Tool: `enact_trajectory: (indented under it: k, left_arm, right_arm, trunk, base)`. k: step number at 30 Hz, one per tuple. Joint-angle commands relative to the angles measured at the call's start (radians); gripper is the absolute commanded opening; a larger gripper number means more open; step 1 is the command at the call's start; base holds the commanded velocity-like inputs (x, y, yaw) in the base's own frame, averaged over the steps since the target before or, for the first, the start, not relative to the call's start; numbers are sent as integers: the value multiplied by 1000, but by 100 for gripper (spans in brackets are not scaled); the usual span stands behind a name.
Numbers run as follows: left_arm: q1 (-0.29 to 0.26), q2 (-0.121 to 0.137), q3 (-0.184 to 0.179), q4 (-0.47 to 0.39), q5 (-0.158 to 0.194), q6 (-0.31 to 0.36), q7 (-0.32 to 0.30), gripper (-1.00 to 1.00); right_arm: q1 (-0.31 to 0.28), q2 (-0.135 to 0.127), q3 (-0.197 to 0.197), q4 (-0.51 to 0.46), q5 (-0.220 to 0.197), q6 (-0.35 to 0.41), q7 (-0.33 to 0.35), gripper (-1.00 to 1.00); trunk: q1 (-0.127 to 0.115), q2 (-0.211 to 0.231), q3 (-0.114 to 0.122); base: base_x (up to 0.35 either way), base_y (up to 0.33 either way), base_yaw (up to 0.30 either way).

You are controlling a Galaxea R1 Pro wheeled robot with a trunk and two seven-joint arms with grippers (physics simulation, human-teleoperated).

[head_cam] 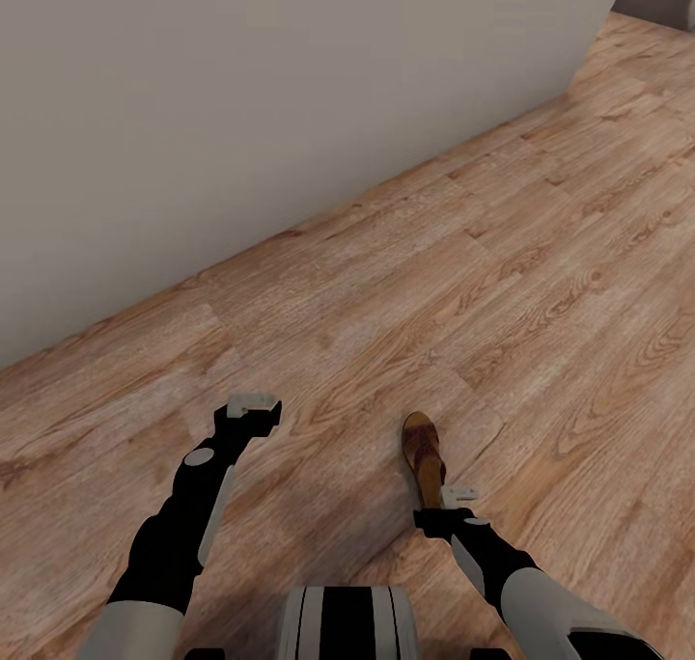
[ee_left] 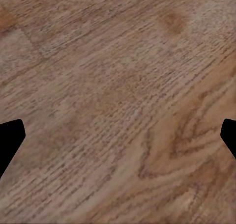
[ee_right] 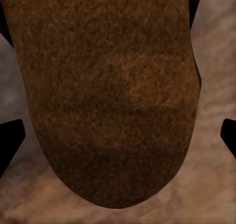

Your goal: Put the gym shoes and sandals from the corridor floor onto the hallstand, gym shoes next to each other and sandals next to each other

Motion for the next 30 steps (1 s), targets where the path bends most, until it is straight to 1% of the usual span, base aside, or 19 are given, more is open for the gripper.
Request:
enact_trajectory:
  k: [1, 7, 15, 28, 29, 30]
  left_arm:
    - [0, -1, 2, -1, -9, 5, -4, 100]
    - [0, -1, 2, -1, -9, 5, -3, 100]
    - [0, -1, 2, -1, -9, 5, -4, 100]
    - [0, -1, 2, -1, -10, 5, -4, 100]
    - [0, -1, 2, -1, -10, 5, -4, 100]
    - [0, -1, 2, -1, -10, 5, -4, 100]
  right_arm:
    - [0, 1, -6, -2, 7, 6, 0, 100]
    - [0, 1, -6, -2, 7, 6, 0, 100]
    - [0, 1, -6, -2, 6, 6, 0, 100]
    - [0, 1, -8, -4, 5, 8, -3, 100]
    - [0, 1, -8, -4, 5, 8, -3, -100]
    - [0, 1, -8, -4, 5, 8, -3, -100]
  trunk:
    - [0, 0, -1]
    - [0, 0, -1]
    - [0, 0, -1]
    - [0, 0, -1]
    - [0, 0, -1]
    - [0, 0, -1]
  base:
    - [0, 0, 0]
    - [6, 0, 0]
    - [111, 0, 0]
    - [7, 0, 0]
    - [0, 0, 0]
    - [0, 0, 0]
